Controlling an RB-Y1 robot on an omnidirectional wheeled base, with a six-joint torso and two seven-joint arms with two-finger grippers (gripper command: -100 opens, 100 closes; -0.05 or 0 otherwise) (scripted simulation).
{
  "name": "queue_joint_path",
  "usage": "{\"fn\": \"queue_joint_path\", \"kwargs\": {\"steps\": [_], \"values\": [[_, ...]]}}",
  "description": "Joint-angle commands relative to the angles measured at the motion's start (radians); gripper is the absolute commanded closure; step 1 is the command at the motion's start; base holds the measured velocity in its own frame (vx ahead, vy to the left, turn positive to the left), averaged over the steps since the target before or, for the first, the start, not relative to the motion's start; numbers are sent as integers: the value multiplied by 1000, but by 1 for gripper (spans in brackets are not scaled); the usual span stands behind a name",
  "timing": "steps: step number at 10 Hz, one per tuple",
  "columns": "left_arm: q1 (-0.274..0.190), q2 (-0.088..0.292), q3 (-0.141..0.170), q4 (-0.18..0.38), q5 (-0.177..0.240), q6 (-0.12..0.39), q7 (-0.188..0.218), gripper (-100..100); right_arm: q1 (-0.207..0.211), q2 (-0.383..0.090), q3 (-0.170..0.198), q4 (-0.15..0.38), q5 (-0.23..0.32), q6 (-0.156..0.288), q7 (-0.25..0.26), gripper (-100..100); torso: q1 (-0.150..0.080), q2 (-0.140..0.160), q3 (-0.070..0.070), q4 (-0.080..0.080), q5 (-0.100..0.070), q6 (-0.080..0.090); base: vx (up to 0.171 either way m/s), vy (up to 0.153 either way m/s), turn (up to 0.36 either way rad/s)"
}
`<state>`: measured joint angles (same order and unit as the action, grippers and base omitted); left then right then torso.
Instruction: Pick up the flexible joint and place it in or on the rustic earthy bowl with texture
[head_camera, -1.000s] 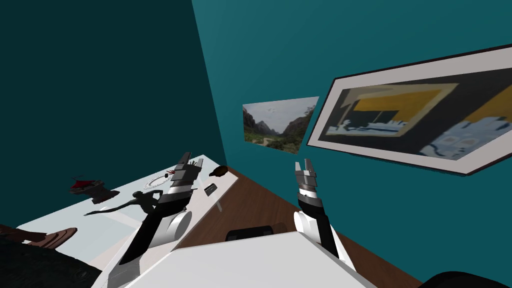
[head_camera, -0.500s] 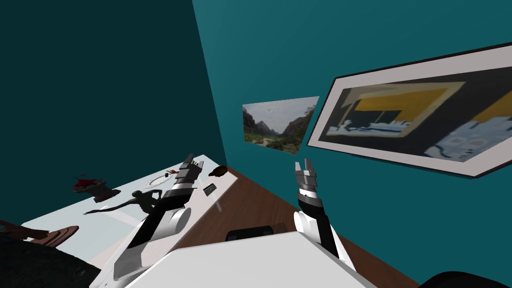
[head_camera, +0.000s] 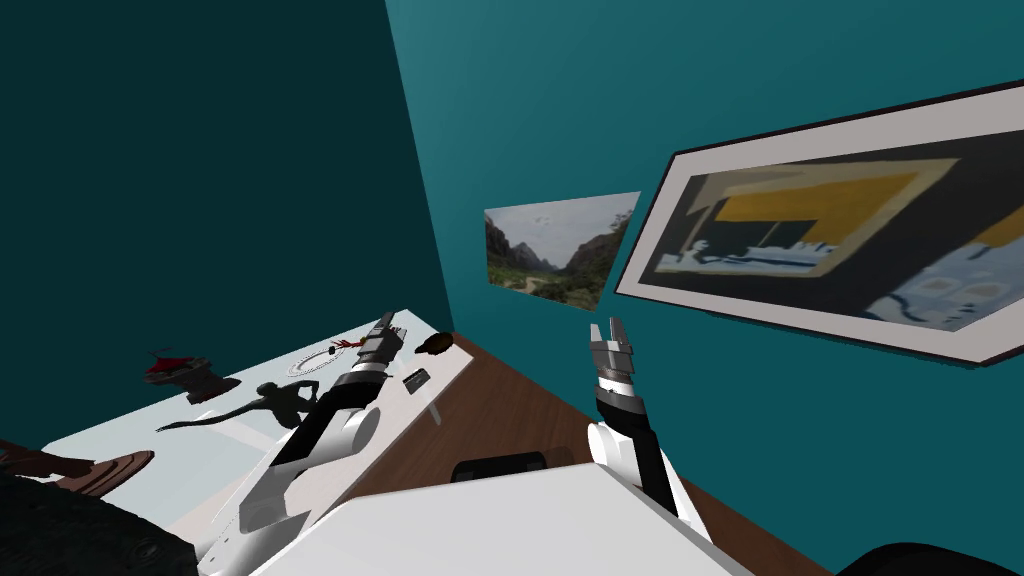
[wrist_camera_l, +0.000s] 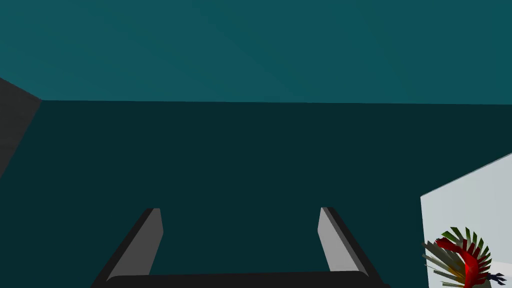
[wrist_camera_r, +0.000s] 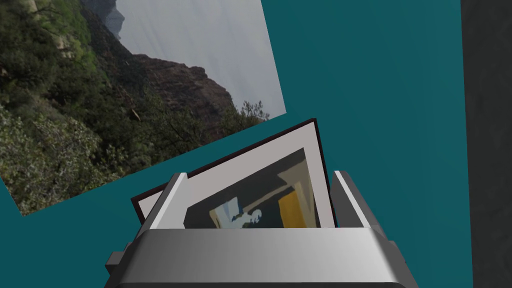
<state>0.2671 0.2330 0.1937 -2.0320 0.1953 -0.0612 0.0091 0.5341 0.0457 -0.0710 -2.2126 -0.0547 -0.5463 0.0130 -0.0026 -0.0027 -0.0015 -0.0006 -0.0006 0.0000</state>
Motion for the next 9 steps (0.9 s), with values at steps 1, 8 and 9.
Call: {"fn": "queue_joint_path", "kwargs": {"steps": [1, 8, 9], "values": [[-5, 1, 7, 11, 1, 50, -2, -100, 0, 0, 0, 0, 0, 0, 0, 0, 0, 0, 0, 0, 0, 0, 30, -42, 15], [-73, 37, 62, 132, 11, 218, -6, -100, 0, 0, 0, 0, 0, 0, 0, 0, 1, 0, 0, 0, 0, 0, 27, -31, 21], [-73, 37, 62, 142, 11, 250, -6, -100, 0, 0, 0, 0, 0, 0, 0, 0, 0, 0, 0, 0, 0, 0, 40, -51, 21]]}}
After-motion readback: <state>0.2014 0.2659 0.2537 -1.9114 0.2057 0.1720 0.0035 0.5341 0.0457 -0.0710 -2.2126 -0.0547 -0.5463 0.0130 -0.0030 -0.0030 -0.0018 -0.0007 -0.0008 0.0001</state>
